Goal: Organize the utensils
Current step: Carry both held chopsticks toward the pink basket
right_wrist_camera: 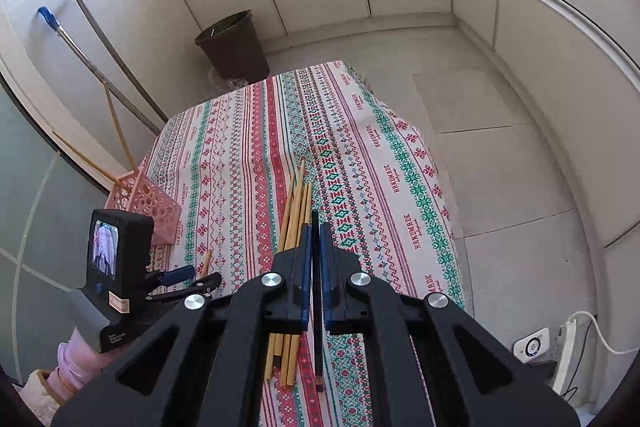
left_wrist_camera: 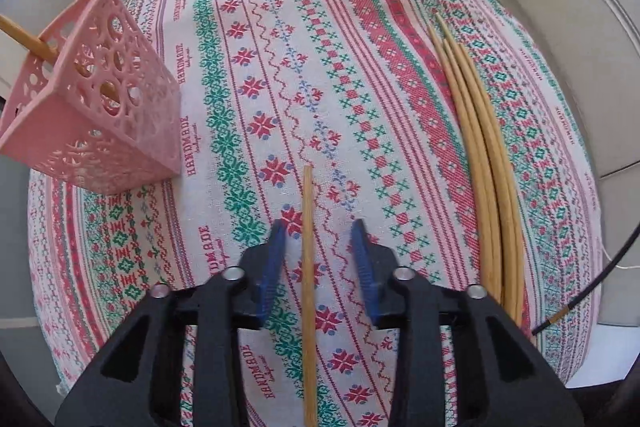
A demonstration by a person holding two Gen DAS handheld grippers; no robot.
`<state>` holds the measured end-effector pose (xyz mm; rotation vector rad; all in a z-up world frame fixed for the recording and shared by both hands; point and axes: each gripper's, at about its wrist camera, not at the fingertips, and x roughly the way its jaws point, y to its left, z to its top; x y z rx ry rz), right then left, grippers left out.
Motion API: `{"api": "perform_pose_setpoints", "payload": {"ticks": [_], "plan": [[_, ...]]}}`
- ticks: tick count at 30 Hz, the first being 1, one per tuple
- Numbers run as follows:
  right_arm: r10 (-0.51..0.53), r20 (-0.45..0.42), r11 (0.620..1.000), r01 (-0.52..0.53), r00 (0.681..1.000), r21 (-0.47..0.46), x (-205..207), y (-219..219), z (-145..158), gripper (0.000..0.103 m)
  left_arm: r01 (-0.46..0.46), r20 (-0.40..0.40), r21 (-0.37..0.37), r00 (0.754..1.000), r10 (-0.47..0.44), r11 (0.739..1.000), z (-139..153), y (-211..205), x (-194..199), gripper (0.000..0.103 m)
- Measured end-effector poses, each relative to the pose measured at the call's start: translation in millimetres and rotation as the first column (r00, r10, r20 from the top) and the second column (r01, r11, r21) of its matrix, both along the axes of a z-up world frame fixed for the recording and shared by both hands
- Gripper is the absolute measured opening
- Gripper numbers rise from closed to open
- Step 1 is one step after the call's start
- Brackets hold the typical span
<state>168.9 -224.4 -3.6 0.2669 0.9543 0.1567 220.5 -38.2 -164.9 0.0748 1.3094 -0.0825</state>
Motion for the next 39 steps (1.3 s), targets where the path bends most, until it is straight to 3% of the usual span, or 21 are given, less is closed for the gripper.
{"api": "perform_pose_setpoints", "payload": {"ticks": [4,10,15,20,25,31,35,39], "plan": [[0.010,0.005,1.000,-0.010,1.000,0.015,-0.4,4.3,4.9,0.004,0.014,0.008,-0.035,1.000,-0.014,0.999,1.9,5.4,-8.0,0.005],[0.030,0.025,0.999,-0.031,0.999,0.031,-1.8,15.6,12.5,0.005,0.021,0.042,-0.068,0.999,-0.019,0.997,13.5,21.3,-34.6,0.005],[0.053,0.072,0.995,-0.059,0.996,0.086,-6.8,21.5,31.3,0.005,0.048,0.164,-0.161,0.986,-0.021,0.986,72.9,40.1,-61.9,0.005],[0.088,0.141,0.990,-0.102,0.986,0.101,-18.0,34.4,56.7,0.005,0.073,0.313,-0.237,0.950,0.005,0.969,134.5,50.4,-106.2,0.005],[0.085,0.213,0.982,-0.118,0.973,0.145,-26.3,43.4,85.2,0.005,0.081,0.460,-0.252,0.887,0.045,0.964,179.6,60.0,-133.8,0.005],[0.070,0.298,0.971,-0.134,0.952,0.198,-22.0,52.9,124.2,0.005,0.070,0.590,-0.321,0.795,0.142,0.945,235.5,89.0,-137.0,0.005],[0.078,0.326,0.964,-0.154,0.942,0.215,-11.8,66.4,142.5,0.005,0.054,0.676,-0.361,0.703,0.221,0.931,281.2,112.6,-144.0,0.005],[0.090,0.349,0.960,-0.174,0.933,0.218,7.8,92.1,157.0,0.005,0.011,0.751,-0.345,0.604,0.269,0.939,324.7,131.9,-155.9,0.005]]}}
